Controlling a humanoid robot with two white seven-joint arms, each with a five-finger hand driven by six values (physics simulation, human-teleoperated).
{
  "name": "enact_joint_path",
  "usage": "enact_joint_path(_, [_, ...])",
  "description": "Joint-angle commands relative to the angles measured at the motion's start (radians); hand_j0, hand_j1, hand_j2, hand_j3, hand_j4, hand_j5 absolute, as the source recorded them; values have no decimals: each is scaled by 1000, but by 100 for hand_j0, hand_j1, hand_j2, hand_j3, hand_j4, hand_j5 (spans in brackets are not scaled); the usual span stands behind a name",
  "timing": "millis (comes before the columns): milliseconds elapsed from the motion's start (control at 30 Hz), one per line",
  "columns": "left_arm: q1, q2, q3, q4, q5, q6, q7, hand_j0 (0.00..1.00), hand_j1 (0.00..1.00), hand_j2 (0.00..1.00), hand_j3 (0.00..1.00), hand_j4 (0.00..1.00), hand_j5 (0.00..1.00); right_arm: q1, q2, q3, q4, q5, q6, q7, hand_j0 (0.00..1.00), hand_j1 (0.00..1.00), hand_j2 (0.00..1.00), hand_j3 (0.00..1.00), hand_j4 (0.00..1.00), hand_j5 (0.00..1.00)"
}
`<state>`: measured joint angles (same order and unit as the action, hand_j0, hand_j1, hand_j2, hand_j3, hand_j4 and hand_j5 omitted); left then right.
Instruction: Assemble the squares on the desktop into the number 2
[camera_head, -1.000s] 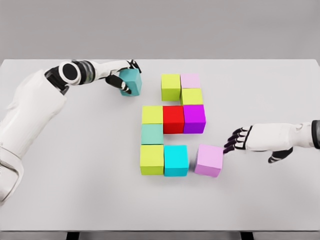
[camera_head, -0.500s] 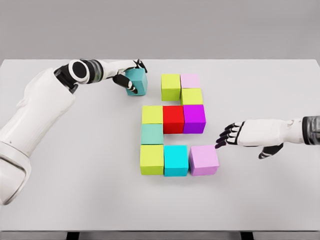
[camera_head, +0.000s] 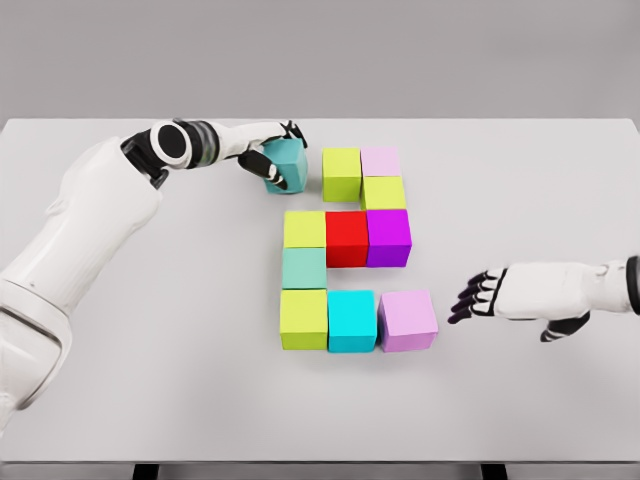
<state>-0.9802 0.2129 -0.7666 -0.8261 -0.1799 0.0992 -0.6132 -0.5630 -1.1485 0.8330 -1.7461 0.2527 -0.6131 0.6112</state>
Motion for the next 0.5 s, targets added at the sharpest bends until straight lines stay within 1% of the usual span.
enact_joint_path(0, [-2,-1,1,-1,5,2,2,23,23,23,23,23,23,0,0,26,-9,2,2,0,100,100,100,100,100,100])
enact_joint_path(100, [-2,-4,3,-1,5,34,2,24,24,24,24,24,24,0,1,35,-9,16,2,0,100,100,100,100,100,100])
enact_joint_path(267, [-2,-18,3,1,5,51,2,24,24,24,24,24,24,0,32,37,-9,16,2,0,100,100,100,100,100,100])
enact_joint_path(333, [-2,-18,3,1,5,82,2,24,24,24,24,24,24,0,44,37,-9,14,2,0,100,100,100,100,100,100])
enact_joint_path(467, [-2,-20,3,-1,5,83,2,24,24,24,24,24,24,-2,49,37,-9,14,2,0,100,100,100,100,100,100])
